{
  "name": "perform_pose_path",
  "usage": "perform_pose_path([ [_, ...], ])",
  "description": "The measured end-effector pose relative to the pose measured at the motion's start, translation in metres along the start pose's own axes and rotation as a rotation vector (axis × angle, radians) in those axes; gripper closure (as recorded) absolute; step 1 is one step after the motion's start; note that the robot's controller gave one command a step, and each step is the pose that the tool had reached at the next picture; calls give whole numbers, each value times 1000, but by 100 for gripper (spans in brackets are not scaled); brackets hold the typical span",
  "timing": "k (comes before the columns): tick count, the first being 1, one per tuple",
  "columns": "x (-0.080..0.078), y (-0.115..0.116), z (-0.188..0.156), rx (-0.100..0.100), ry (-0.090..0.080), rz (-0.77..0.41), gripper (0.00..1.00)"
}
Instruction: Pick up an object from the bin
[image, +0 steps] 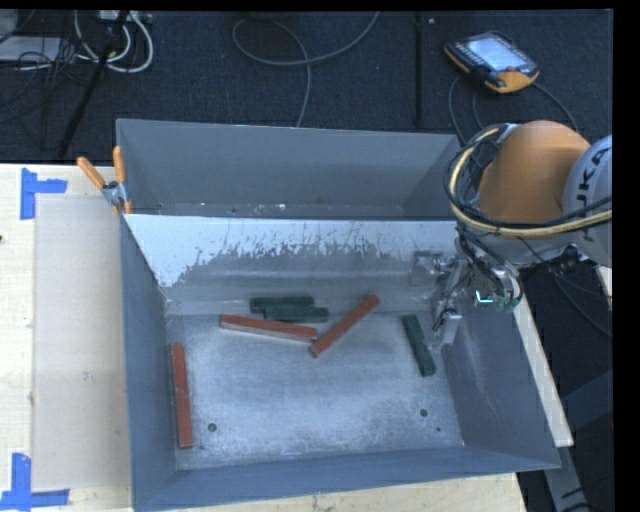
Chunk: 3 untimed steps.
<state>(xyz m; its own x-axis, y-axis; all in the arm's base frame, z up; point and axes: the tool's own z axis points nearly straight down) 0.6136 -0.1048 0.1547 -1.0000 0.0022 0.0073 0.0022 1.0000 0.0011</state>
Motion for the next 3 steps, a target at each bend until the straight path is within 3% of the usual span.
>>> perform_pose_path([
  [1, -2, 0, -5, 1, -7, -2, 0],
  [2, -1, 41, 45, 2, -11, -87, 0],
  [3, 10, 63, 62, -1, -1, -29, 0],
])
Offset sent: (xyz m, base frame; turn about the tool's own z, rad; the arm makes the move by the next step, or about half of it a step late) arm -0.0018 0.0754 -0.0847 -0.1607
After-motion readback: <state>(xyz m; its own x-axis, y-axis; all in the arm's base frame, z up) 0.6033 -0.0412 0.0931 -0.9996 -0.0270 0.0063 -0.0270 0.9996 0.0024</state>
